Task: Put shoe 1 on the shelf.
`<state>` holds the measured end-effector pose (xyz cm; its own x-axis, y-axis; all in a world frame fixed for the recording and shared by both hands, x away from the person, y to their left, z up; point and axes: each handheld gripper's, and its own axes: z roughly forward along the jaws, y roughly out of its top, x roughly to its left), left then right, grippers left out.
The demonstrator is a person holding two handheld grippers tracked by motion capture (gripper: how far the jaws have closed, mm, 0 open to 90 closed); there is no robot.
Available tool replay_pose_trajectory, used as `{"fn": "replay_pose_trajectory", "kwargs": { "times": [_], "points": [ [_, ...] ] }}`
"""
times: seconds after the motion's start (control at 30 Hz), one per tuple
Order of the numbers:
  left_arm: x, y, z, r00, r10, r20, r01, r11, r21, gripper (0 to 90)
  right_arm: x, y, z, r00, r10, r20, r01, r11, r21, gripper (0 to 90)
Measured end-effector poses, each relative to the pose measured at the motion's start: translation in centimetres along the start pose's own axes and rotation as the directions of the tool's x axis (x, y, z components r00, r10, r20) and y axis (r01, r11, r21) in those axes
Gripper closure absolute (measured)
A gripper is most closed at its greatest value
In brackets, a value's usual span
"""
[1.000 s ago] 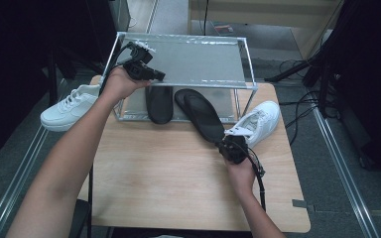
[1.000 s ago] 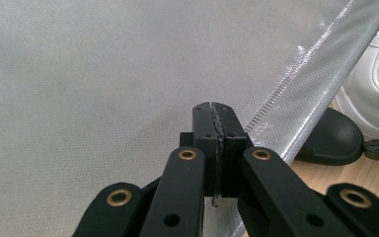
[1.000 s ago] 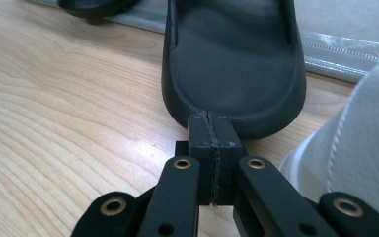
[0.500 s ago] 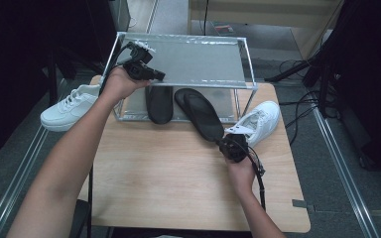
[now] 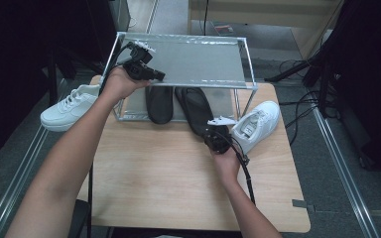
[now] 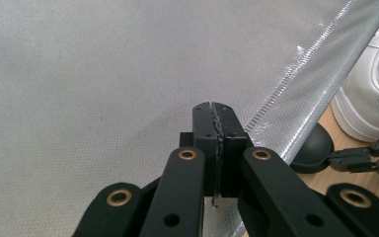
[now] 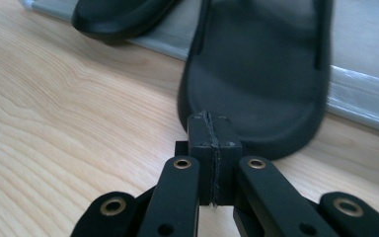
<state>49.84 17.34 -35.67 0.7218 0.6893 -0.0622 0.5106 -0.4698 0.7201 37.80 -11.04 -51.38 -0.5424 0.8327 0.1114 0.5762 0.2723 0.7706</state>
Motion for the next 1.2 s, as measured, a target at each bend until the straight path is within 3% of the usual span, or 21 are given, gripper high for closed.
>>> {"fn": "replay_pose_trajectory", "kwargs": {
  "times": [0.23,0.6,0.83,1.2],
  "points": [
    [0.0,0.0,0.0,1.0,0.001,0.007,-0.001,1.0,-0.002,90.0,0.7,0.5,0.4,0.9998,0.006,-0.017,-0.006,1.0,-0.004,90.0],
    [0.1,0.0,0.0,1.0,-0.001,0.004,0.001,1.0,-0.006,90.0,-1.7,-1.0,-1.5,0.999,0.034,0.029,-0.033,0.999,-0.018,90.0],
    [0.1,0.0,0.0,1.0,0.001,0.004,-0.001,1.0,-0.004,90.0,-1.8,-0.9,-0.8,0.9982,0.035,0.048,-0.034,0.999,-0.013,90.0],
    [0.1,0.0,0.0,1.0,0.001,0.009,-0.001,1.0,-0.003,90.0,-0.7,0.9,1.2,0.9995,0.026,0.019,-0.026,1.0,0.001,90.0]
  ]
}}
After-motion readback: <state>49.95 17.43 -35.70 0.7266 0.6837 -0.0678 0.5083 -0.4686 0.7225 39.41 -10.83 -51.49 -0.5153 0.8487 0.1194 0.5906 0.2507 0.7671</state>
